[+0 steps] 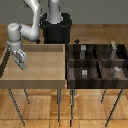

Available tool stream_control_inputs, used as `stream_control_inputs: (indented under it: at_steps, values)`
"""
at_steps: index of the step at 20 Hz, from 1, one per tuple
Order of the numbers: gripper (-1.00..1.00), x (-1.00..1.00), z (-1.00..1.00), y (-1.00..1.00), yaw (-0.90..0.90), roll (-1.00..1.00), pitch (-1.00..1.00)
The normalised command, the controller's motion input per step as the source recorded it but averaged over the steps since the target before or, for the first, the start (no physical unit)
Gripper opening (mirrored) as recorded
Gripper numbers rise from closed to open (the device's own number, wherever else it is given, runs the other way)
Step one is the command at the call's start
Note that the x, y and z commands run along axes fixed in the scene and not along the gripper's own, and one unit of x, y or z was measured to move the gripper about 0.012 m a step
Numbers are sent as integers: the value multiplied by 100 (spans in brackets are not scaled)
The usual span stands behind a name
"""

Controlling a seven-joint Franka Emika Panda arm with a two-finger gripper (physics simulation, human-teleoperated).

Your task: Place the milk carton into the appropriate compartment.

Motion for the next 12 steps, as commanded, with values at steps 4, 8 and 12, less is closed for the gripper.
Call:
stream_control_inputs:
  at_steps: [4,8,12]
  values:
    - [-100,0,75,0,0,0,0]
    - [-100,0,100,0,0,0,0]
    - [-100,0,100,12,0,0,0]
